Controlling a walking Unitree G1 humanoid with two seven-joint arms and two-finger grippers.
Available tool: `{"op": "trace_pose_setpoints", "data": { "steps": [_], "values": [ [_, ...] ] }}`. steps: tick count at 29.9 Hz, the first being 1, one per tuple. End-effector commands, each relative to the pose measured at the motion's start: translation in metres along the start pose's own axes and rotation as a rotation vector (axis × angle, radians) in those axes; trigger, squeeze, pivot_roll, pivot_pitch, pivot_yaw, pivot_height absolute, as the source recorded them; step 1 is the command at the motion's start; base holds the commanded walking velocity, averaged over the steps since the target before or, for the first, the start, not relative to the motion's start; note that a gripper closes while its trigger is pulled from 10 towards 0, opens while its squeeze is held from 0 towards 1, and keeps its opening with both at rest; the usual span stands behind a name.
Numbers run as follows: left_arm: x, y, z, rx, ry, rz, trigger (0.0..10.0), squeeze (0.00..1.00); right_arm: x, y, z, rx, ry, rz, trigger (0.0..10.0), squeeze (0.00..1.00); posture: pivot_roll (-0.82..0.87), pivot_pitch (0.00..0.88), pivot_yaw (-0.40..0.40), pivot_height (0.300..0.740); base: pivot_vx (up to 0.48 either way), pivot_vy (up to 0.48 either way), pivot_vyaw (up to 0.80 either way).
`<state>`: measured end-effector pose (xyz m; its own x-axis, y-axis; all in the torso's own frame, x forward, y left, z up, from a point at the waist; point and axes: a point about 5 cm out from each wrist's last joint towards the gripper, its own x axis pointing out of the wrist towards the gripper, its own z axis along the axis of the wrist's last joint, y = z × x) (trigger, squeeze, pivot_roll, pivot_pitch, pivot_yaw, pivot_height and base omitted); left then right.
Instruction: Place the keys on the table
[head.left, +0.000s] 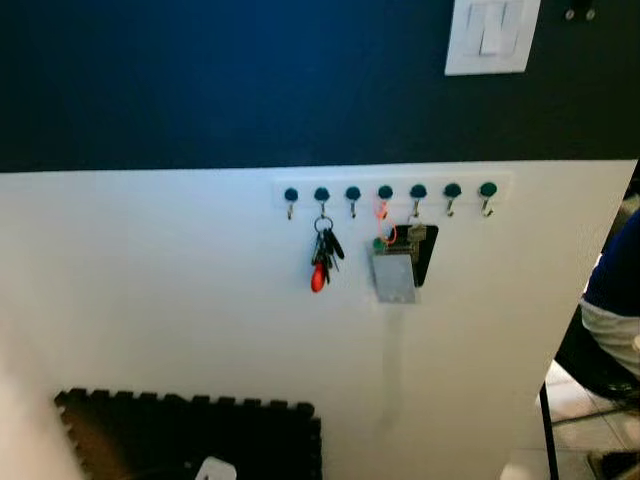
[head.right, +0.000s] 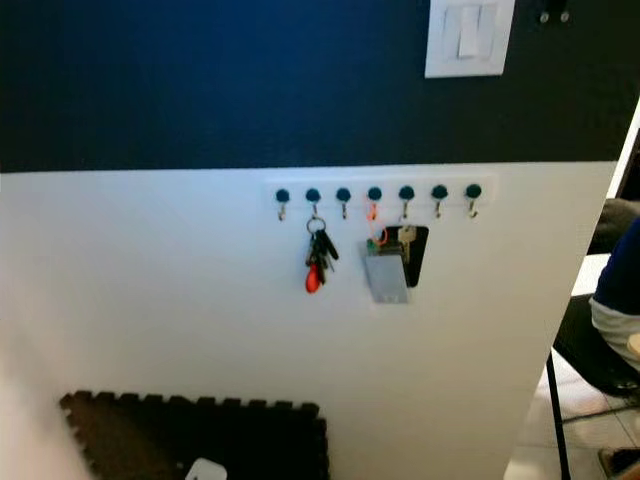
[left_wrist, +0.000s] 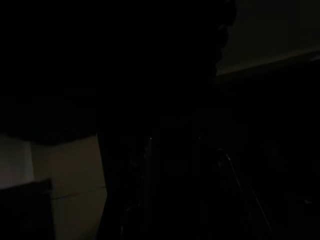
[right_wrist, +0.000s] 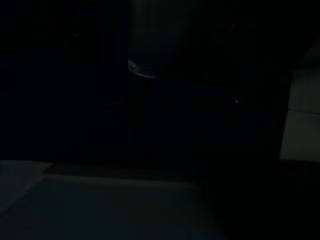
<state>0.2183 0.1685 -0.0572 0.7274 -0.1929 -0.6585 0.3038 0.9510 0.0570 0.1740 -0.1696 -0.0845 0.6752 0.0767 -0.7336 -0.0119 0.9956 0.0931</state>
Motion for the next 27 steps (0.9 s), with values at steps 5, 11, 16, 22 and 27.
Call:
{"op": "trace_pose_setpoints", "data": {
  "steps": [5,11,16,22,27],
  "values": [
    [0.0,0.001,-0.001,0.024,0.013,0.018,10.0,0.0,0.0,0.0,-0.001,0.016,-0.003,-0.006,10.0,0.0,0.09,0.013,0.054,0.74,0.0,-0.463,0.0],
    [-0.001,0.001,-0.003,0.003,0.019,0.031,10.0,0.0,0.0,-0.001,0.0,0.012,-0.005,-0.006,10.0,0.0,0.09,0.012,0.051,0.74,0.0,-0.24,0.0],
    [-0.002,0.002,-0.005,0.002,0.015,0.042,10.0,0.0,0.0,-0.001,0.003,-0.003,-0.02,-0.001,10.0,0.0,0.09,0.013,0.043,0.74,0.0,0.0,0.0],
    [-0.005,0.008,-0.003,-0.002,-0.033,0.077,10.0,0.0,0.003,-0.001,0.027,-0.095,-0.147,-0.003,10.0,0.0,0.08,0.015,0.045,0.74,0.0,0.0,0.0],
    [-0.01,0.02,0.006,0.025,-0.125,0.104,10.0,0.0,-0.005,-0.012,0.087,-0.208,-0.525,-0.113,10.0,0.0,0.08,0.015,0.044,0.74,0.0,0.0,0.0]
  ]
}}
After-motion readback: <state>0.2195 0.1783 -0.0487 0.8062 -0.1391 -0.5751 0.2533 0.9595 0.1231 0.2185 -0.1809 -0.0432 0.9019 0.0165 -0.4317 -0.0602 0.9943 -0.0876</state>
